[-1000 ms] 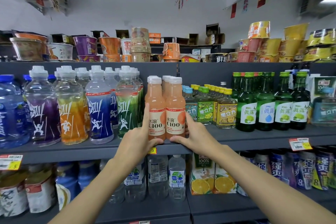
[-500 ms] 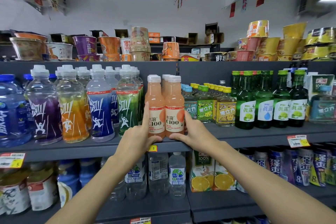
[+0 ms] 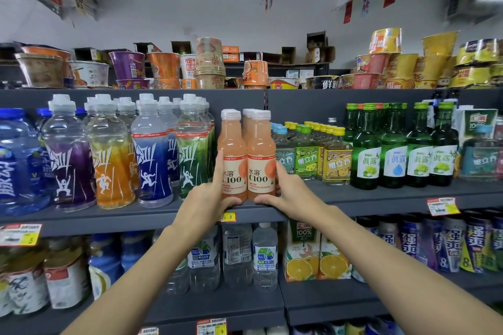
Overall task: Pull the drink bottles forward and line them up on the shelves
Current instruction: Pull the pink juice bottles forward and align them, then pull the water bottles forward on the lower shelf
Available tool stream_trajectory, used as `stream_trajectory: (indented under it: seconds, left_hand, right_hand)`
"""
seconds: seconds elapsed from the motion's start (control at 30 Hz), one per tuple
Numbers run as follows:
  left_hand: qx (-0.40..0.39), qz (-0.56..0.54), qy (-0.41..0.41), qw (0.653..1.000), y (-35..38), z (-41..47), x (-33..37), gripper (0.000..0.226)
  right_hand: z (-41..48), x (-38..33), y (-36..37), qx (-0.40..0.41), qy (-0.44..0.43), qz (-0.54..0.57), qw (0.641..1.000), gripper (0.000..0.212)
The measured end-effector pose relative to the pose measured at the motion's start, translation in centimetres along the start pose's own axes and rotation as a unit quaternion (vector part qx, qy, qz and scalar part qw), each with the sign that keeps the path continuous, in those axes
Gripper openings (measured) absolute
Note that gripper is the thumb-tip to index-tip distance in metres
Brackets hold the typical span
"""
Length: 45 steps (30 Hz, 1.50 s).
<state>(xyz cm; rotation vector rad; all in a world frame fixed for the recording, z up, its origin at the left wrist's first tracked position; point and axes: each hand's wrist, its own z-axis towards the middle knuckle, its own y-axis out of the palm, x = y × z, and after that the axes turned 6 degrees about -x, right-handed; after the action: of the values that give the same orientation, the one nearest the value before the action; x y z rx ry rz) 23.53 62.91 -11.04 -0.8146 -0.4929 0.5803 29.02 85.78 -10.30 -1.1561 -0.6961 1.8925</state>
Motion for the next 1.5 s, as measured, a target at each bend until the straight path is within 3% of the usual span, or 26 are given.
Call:
stream_trajectory:
  seconds: [0.37, 0.47, 0.53, 0.6, 0.73, 0.93, 1.13, 1.3, 1.5]
  left_hand:
    - [0.034, 0.023, 0.000, 0.999, -0.4, -0.9, 0.8, 0.113]
    - [0.144, 0.054, 0.025, 0.988, 0.3, -2.7, 0.9, 0.071]
    - [0.256, 0.096, 0.079, 0.959, 1.8, -4.4, 0.8, 0.036]
    - [0.313, 0.106, 0.119, 0.936, 4.0, -6.4, 0.9, 0.014]
    - [0.278, 0.072, 0.098, 0.953, 9.3, -10.8, 1.7, 0.007]
    - [0.182, 0.046, 0.021, 0.982, 14.6, -13.7, 1.5, 0.017]
    - [0.086, 0.001, -0.109, 0.990, 16.4, -12.6, 0.6, 0.041]
    - [0.022, -0.077, -0.197, 0.977, 18.6, -12.1, 1.6, 0.064]
    - [0.039, -0.102, -0.270, 0.957, 20.1, -11.4, 2.5, 0.074]
  right_hand:
    - [-1.2, -0.8, 1.1, 0.024, 0.012, 0.008, 1.000, 0.082]
    - [-3.3, -1.2, 2.9, 0.191, -0.001, -0.028, 0.981, 0.061]
    - [-5.0, -0.9, 4.8, 0.349, -0.065, -0.122, 0.927, 0.040]
    - [-6.7, -0.3, 7.3, 0.415, -0.112, -0.150, 0.890, 0.029]
    - [-9.8, 1.2, 12.7, 0.382, -0.088, -0.131, 0.910, 0.023]
    - [-12.2, 3.0, 17.5, 0.309, 0.007, -0.125, 0.943, 0.028]
    - [-11.7, 4.3, 19.2, 0.245, 0.126, -0.093, 0.957, 0.060]
    - [-9.7, 4.9, 20.4, 0.202, 0.259, -0.006, 0.945, 0.094]
    - [-7.9, 5.6, 20.1, 0.173, 0.299, -0.041, 0.938, 0.068]
